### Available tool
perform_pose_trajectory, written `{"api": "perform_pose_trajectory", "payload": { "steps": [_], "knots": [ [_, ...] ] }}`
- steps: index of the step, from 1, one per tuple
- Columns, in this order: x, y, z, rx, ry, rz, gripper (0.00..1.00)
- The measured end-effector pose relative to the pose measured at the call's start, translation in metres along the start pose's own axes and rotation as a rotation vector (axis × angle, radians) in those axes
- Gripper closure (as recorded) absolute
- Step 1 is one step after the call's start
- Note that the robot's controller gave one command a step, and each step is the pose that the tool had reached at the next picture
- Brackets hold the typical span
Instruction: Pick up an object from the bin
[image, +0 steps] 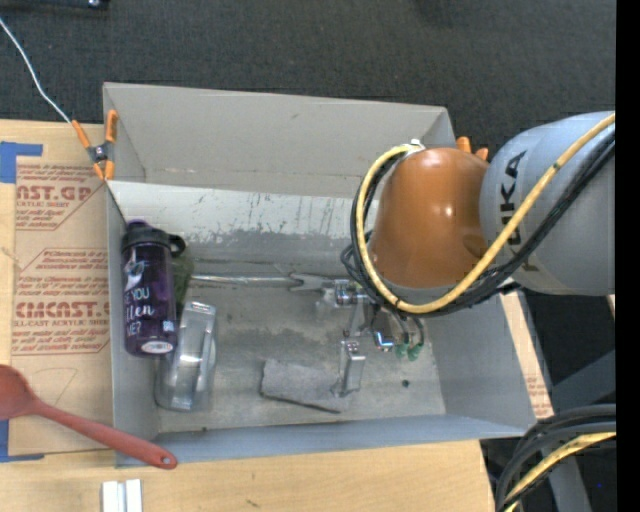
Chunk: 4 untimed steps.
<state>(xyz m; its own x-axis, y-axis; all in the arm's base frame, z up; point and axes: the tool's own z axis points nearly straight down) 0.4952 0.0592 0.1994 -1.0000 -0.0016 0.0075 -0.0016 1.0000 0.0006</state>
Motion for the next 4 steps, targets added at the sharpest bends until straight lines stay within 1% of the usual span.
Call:
{"api": "perform_pose_trajectory", "payload": {
  "steps": [1, 2, 3, 4],
  "knots": [
    [-0.002, 0.0, -0.004, -0.001, -0.008, 0.002, 0.0],
    [0.01, 0.001, 0.114, -0.002, -0.005, 0.06, 0.0],
    [0.004, 0.004, 0.133, -0.003, -0.014, 0.1, 0.0],
    [0.011, 0.013, 0.128, -0.003, -0.019, 0.056, 0.0]
  ]
}}
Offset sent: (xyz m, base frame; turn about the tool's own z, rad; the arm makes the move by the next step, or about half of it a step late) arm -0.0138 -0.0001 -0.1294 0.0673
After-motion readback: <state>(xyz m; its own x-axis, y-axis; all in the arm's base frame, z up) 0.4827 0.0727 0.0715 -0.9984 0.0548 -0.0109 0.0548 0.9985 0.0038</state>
